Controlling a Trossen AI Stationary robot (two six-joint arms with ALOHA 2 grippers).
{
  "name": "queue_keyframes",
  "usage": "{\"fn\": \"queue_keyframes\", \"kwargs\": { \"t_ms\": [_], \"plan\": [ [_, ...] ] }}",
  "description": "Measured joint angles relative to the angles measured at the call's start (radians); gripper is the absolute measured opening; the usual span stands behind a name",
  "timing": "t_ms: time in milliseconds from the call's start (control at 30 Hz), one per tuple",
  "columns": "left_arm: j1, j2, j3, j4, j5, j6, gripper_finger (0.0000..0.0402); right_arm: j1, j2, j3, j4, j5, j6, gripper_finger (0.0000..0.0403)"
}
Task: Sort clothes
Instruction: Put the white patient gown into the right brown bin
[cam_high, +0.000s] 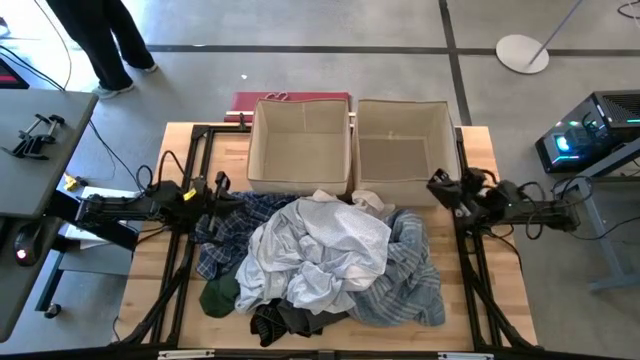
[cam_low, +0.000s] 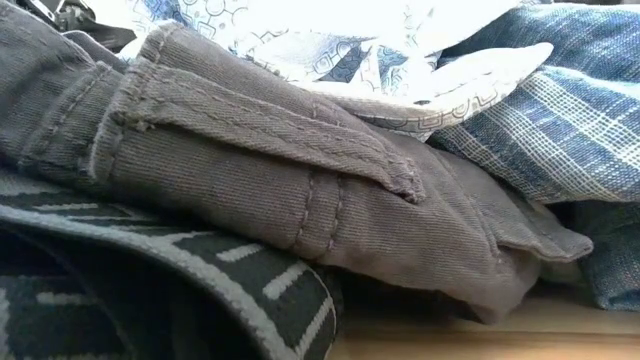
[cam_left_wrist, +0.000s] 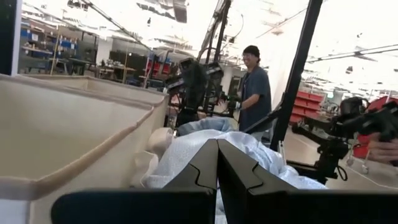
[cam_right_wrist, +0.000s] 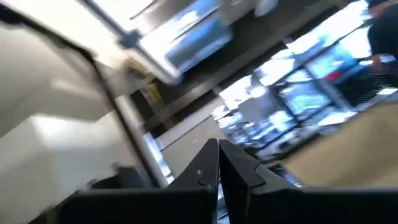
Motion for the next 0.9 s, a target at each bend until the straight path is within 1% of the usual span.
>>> {"fn": "queue_keyframes", "kwargs": {
  "t_ms": [67, 133, 200, 267, 367, 400, 500, 533, 667, 767, 833, 900],
  "plan": [
    [0.000, 0.000, 0.000, 0.002, -0.009, 0.000, 0.0000, 0.014, 0.046, 0.047, 0.003, -0.067, -0.040, 0.0000],
    [0.000, 0.000, 0.000, 0.002, -0.032, 0.000, 0.0000, 0.029, 0.115, 0.098, -0.017, -0.108, -0.111, 0.0000],
    [0.000, 0.000, 0.000, 0.002, -0.055, -0.005, 0.0000, 0.038, 0.191, 0.161, -0.084, -0.114, -0.158, 0.0001],
    [0.000, 0.000, 0.000, 0.002, -0.063, -0.033, 0.0000, 0.035, 0.281, 0.248, -0.207, -0.113, -0.177, 0.0001],
    [0.000, 0.000, 0.000, 0.002, -0.064, -0.087, 0.0000, 0.029, 0.445, 0.405, -0.440, -0.118, -0.199, 0.0001],
    [0.000, 0.000, 0.000, 0.003, -0.064, -0.117, 0.0000, 0.029, 0.506, 0.458, -0.507, -0.126, -0.211, 0.0001],
    [-0.007, 0.000, 0.000, 0.016, -0.048, -0.280, 0.0000, 0.029, 0.688, 0.612, -0.673, -0.142, -0.249, 0.0001],
    [-0.011, 0.000, 0.000, 0.025, -0.046, -0.291, 0.0000, 0.029, 0.747, 0.664, -0.720, -0.150, -0.250, 0.0001],
    [-0.034, 0.000, 0.000, 0.045, -0.041, -0.213, 0.0000, 0.029, 0.976, 0.882, -0.916, -0.197, -0.259, 0.0001],
    [-0.058, 0.000, 0.000, 0.075, -0.035, -0.192, 0.0000, 0.041, 1.143, 1.019, -1.030, -0.246, -0.330, 0.0012],
    [-0.076, 0.000, 0.000, 0.084, -0.015, -0.141, 0.0000, 0.057, 1.249, 1.101, -1.083, -0.255, -0.405, 0.0035],
    [-0.094, 0.000, 0.000, 0.102, -0.008, -0.083, 0.0000, 0.072, 1.349, 1.171, -1.106, -0.257, -0.490, 0.0073]
  ]
}}
